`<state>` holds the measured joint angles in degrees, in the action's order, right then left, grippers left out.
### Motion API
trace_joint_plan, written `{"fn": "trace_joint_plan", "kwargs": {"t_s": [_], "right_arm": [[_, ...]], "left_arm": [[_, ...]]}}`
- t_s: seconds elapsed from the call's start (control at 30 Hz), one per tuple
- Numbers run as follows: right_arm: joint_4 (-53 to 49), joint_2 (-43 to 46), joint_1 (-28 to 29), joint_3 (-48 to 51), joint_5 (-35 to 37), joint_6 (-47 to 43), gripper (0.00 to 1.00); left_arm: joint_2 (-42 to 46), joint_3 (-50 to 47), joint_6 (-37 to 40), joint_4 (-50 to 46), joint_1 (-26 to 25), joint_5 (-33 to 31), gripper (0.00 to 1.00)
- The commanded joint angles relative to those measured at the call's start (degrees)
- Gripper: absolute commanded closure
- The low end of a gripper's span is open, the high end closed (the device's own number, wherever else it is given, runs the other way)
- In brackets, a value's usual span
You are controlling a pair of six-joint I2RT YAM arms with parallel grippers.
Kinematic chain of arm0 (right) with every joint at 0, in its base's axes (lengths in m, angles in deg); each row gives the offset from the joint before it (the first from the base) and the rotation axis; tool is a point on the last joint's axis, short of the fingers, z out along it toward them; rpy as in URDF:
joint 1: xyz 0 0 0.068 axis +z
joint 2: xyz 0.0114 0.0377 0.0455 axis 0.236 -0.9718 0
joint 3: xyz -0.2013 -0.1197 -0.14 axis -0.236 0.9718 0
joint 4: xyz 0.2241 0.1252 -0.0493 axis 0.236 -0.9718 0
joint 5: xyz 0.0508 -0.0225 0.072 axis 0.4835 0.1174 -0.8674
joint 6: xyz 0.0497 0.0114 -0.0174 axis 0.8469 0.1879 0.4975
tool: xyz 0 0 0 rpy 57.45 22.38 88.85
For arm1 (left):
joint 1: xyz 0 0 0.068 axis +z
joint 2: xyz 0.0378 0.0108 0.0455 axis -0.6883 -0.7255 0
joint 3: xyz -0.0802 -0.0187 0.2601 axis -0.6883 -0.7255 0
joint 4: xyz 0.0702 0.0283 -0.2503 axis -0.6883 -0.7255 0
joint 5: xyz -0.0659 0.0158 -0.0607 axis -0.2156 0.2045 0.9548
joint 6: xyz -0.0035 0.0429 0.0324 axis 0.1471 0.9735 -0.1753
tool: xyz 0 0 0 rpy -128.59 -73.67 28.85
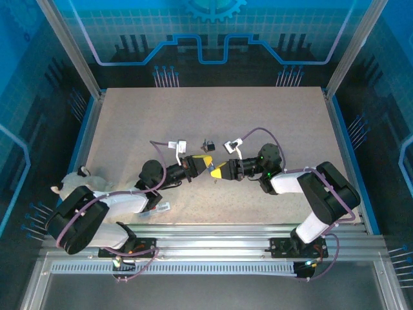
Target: Lock with the key
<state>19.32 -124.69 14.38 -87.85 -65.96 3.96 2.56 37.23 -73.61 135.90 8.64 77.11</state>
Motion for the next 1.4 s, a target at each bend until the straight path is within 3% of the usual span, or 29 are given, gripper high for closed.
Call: {"fn": "trace_joint_plan", "kwargs": {"t_s": [0.0, 0.8, 1.37], "right_arm": [[7.3, 0.3, -3.7, -3.3, 12.1, 0.9, 1.00], [7.2, -2.2, -5.8, -5.1, 17.3, 5.0, 1.00], [-1.6, -1.4, -6.1, -7.5, 20.0, 1.7, 1.00]], "left_arm": [[-2.1, -3.6, 0.4, -5.8, -3.5, 8.3, 1.00], [-8.1, -4.1, -1.9, 1.6, -5.3, 8.9, 1.00], [-12.6, -3.7, -3.1, 7.2, -6.8, 9.2, 1.00]]}}
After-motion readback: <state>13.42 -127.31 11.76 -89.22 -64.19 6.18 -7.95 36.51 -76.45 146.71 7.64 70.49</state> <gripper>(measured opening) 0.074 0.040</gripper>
